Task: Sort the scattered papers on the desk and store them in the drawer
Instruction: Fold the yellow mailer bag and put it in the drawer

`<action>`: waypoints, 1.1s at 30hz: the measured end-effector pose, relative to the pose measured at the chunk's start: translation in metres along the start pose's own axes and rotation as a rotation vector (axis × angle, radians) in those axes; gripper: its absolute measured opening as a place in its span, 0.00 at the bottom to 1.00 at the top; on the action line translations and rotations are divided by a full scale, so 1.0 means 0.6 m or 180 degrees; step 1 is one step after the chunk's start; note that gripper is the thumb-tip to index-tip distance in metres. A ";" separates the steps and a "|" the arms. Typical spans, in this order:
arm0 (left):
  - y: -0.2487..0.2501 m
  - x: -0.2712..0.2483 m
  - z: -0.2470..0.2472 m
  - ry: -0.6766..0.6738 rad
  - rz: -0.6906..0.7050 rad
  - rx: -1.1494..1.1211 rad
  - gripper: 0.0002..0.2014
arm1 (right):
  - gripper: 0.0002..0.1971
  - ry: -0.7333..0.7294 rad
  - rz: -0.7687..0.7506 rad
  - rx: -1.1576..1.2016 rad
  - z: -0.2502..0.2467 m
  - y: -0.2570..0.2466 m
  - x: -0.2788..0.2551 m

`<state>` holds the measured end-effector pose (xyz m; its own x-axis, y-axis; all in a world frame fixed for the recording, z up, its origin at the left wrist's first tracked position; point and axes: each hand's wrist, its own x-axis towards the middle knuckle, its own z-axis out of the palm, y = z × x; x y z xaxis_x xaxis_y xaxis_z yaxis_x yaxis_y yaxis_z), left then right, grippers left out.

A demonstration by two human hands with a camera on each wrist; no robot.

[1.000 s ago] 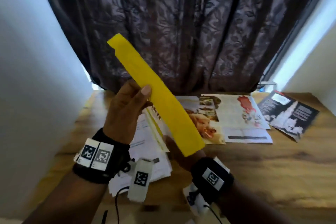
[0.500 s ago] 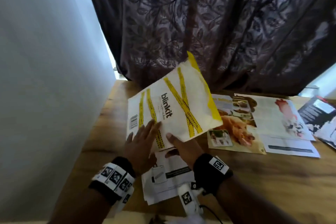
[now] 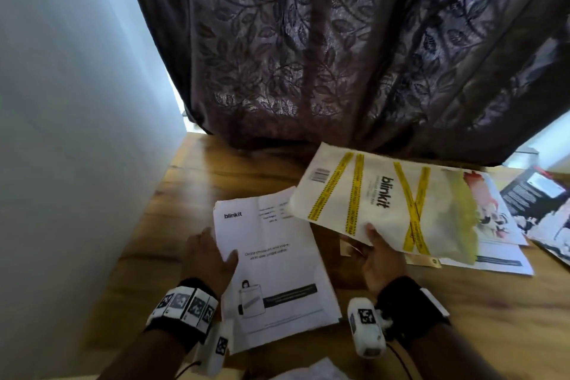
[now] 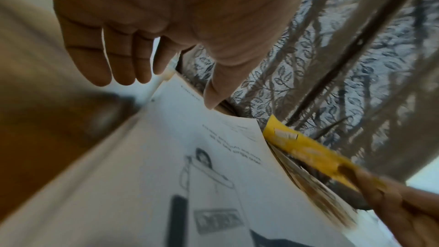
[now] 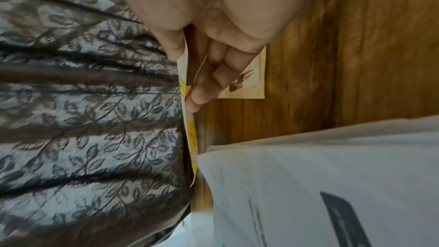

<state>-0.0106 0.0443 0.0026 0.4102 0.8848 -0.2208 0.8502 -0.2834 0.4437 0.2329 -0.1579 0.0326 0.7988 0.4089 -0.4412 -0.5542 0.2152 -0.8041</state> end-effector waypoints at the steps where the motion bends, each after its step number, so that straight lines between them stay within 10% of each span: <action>1: -0.003 0.001 0.012 -0.0134 -0.0184 0.0001 0.38 | 0.18 0.0053 0.0053 0.0065 -0.009 -0.001 0.003; 10: -0.005 -0.004 0.061 -0.0295 -0.1148 -0.0094 0.42 | 0.14 -0.0516 0.1060 -0.1691 -0.055 0.013 -0.014; 15: -0.003 -0.002 0.072 -0.0379 -0.1377 -0.0191 0.49 | 0.16 -0.1133 -0.0099 -0.4010 -0.043 0.012 -0.021; 20: -0.009 0.001 0.089 -0.0445 -0.1571 -0.0480 0.61 | 0.22 -0.2014 -0.0404 -0.4549 -0.002 0.019 -0.016; 28: 0.036 -0.044 0.044 0.0006 -0.1140 -0.1782 0.18 | 0.16 -0.2254 -0.0842 -0.4775 0.001 0.041 -0.003; 33: 0.029 -0.074 0.027 -0.0078 -0.0608 -0.2278 0.20 | 0.21 -0.2340 -0.0868 -0.4644 0.021 0.037 -0.003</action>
<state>-0.0086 -0.0062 0.0060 0.2909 0.8838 -0.3664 0.4879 0.1924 0.8514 0.2163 -0.1427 0.0206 0.3201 0.8972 -0.3041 0.5856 -0.4397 -0.6810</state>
